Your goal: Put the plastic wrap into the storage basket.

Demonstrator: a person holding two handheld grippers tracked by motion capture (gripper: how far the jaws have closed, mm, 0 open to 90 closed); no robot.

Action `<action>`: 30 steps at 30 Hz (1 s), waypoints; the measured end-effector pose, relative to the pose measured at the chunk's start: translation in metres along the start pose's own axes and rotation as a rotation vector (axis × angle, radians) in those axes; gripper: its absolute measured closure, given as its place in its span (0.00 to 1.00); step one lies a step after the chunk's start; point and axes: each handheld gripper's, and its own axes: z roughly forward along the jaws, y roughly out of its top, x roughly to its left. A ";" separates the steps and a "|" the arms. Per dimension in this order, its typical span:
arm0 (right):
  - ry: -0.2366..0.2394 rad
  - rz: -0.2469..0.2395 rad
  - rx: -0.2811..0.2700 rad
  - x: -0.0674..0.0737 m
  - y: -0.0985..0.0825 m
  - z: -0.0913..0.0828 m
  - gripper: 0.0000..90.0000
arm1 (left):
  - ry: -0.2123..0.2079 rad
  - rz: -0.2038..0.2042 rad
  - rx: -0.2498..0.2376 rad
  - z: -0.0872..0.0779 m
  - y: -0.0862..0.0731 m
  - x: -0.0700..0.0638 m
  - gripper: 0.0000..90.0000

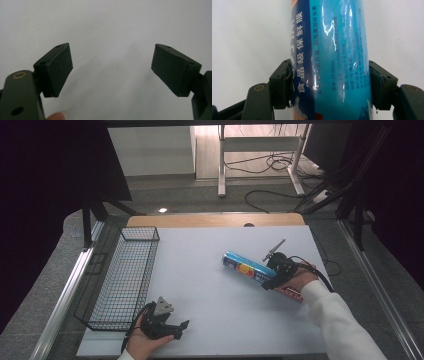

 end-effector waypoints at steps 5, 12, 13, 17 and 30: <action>0.034 0.051 -0.069 0.003 -0.001 -0.010 0.36 | -0.001 0.000 0.000 0.001 0.000 0.000 0.19; 0.063 0.112 -0.150 0.017 0.002 -0.023 0.35 | -0.001 0.000 -0.001 0.000 0.001 -0.001 0.19; 0.063 0.112 -0.150 0.017 0.002 -0.023 0.35 | -0.001 0.000 -0.001 0.000 0.001 -0.001 0.19; 0.083 0.117 -0.178 0.026 0.005 -0.028 0.36 | -0.002 0.000 -0.004 0.000 0.001 -0.001 0.19; 0.141 0.138 -0.269 0.054 0.009 -0.038 0.36 | -0.008 -0.003 -0.010 0.000 0.002 -0.002 0.19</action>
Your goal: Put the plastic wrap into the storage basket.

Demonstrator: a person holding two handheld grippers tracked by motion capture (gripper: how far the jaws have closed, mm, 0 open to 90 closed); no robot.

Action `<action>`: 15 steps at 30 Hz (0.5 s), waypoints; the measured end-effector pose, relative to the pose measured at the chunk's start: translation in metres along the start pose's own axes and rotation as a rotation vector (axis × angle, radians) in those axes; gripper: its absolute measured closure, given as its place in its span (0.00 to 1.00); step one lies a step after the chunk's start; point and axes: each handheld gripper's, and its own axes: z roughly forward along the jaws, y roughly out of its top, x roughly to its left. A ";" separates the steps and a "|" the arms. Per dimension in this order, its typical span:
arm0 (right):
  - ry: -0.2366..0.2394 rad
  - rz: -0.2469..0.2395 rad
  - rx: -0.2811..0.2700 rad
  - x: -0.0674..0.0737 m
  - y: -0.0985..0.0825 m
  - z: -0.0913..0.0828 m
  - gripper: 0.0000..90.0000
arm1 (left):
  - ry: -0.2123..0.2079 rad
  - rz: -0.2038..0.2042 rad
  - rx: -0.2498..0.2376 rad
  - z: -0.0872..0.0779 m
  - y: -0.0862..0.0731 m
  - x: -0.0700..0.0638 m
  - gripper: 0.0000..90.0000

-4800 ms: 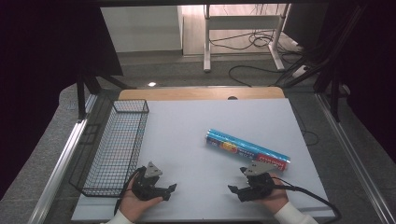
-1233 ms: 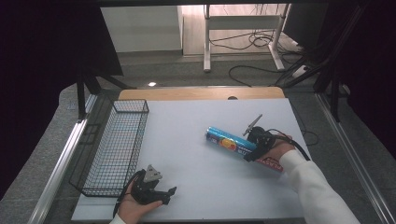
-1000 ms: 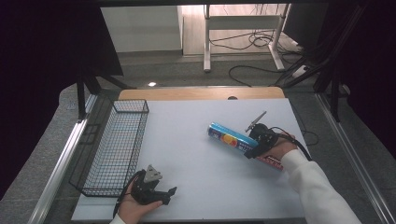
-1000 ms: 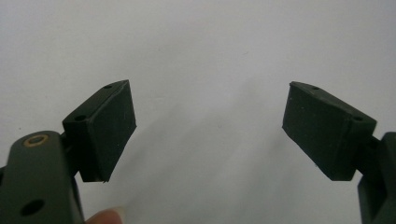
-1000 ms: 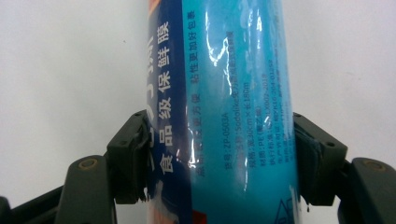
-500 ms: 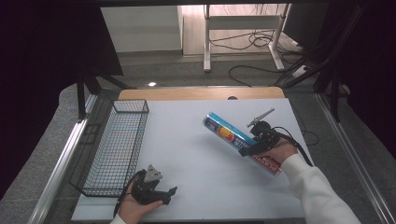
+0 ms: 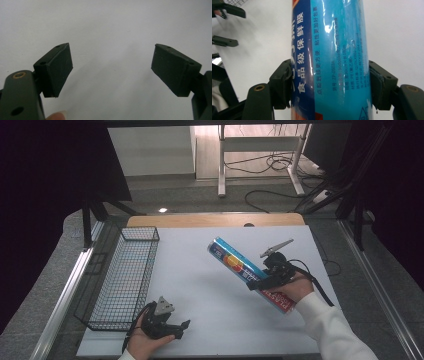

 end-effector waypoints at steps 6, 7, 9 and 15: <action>0.030 0.014 -0.021 0.009 -0.004 0.007 0.36 | -0.009 -0.003 -0.007 0.000 0.001 -0.001 0.19; 0.038 0.017 -0.029 0.011 -0.004 0.008 0.36 | -0.010 -0.003 -0.007 0.000 0.001 -0.001 0.19; 0.057 0.022 -0.043 0.013 -0.005 0.009 0.36 | -0.013 -0.003 -0.010 0.000 0.001 -0.002 0.19; 0.109 0.041 -0.106 0.020 -0.006 0.011 0.36 | -0.042 -0.020 -0.027 -0.001 0.003 -0.002 0.19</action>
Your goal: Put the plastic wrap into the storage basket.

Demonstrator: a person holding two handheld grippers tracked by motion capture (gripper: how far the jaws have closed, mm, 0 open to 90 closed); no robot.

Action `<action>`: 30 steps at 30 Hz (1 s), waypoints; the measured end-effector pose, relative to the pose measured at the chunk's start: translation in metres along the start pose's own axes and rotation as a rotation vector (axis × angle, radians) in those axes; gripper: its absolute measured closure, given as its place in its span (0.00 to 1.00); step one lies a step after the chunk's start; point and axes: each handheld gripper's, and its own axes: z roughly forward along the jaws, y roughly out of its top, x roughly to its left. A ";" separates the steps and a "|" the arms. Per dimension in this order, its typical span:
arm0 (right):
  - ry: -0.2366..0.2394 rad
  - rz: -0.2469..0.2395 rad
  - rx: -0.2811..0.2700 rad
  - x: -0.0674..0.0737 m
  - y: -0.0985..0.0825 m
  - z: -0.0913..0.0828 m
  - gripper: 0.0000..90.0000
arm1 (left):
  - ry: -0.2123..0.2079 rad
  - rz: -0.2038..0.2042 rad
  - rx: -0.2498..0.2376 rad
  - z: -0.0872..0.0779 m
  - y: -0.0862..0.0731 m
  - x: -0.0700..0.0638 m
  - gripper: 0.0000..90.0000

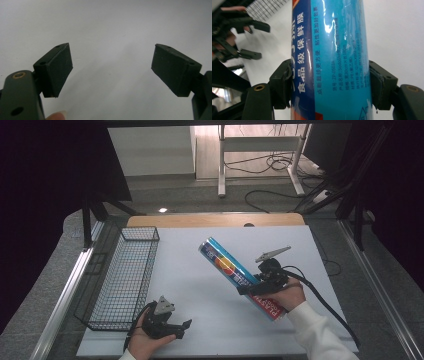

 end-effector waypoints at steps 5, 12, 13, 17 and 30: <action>0.029 0.005 -0.028 0.005 -0.003 0.005 0.36 | -0.050 -0.033 -0.085 -0.009 0.013 -0.003 0.19; 0.042 0.001 -0.045 0.012 -0.007 0.013 0.36 | -0.121 -0.113 -0.165 -0.009 0.035 -0.006 0.16; 0.043 0.002 -0.045 0.012 -0.007 0.014 0.36 | -0.145 -0.136 -0.181 -0.008 0.039 -0.005 0.16; 0.046 0.002 -0.052 0.014 -0.009 0.018 0.36 | -0.244 -0.240 -0.222 0.000 0.053 0.001 0.15; 0.067 -0.010 -0.111 0.023 -0.012 0.029 0.36 | -0.549 -0.410 -0.327 0.039 0.086 0.011 0.15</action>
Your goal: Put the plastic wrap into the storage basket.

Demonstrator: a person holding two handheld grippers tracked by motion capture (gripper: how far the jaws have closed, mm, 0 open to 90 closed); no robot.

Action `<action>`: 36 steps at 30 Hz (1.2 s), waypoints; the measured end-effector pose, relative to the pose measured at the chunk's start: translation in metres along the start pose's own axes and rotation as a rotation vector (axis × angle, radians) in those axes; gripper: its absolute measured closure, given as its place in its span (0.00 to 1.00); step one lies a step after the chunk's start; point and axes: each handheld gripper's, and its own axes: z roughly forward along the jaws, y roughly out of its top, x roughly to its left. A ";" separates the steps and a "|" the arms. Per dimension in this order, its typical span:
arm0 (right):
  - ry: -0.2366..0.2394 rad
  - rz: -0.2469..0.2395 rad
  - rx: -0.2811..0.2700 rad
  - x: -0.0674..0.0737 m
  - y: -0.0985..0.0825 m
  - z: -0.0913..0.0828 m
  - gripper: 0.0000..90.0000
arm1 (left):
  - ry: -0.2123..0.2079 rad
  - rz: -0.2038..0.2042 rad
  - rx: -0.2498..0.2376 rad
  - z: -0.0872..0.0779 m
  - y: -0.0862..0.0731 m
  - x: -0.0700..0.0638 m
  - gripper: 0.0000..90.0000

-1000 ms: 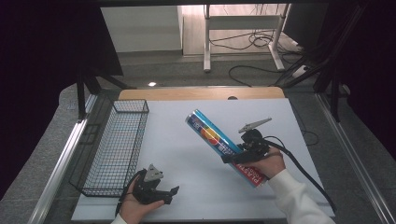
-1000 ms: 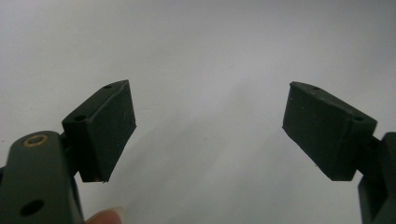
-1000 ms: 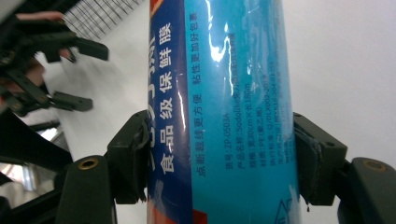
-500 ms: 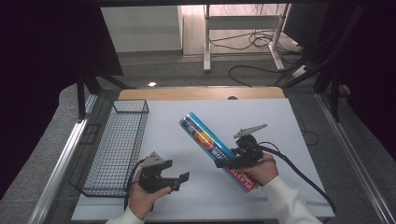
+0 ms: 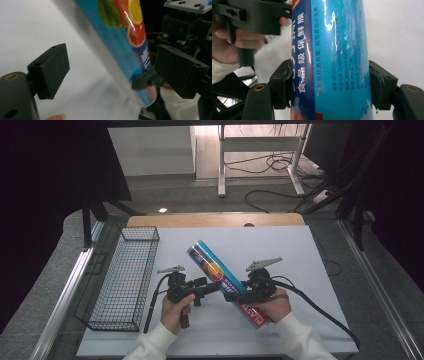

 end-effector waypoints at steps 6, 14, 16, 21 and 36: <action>0.001 -0.031 -0.010 0.008 0.001 0.008 0.36 | -0.031 -0.034 -0.012 0.018 0.003 0.001 0.21; -0.025 -0.041 -0.017 0.010 0.002 0.012 0.35 | -0.060 -0.122 -0.034 0.016 0.009 0.008 0.30; -0.028 -0.042 -0.011 0.010 0.001 0.015 0.35 | -0.046 -0.107 -0.034 0.016 0.010 0.006 0.33; -0.015 -0.033 -0.020 0.009 0.002 0.018 0.35 | -0.045 -0.103 -0.029 0.015 0.013 0.006 0.34; 0.047 -0.072 -0.124 0.014 0.009 -0.007 0.16 | -0.077 -0.091 -0.058 -0.001 0.022 0.012 0.35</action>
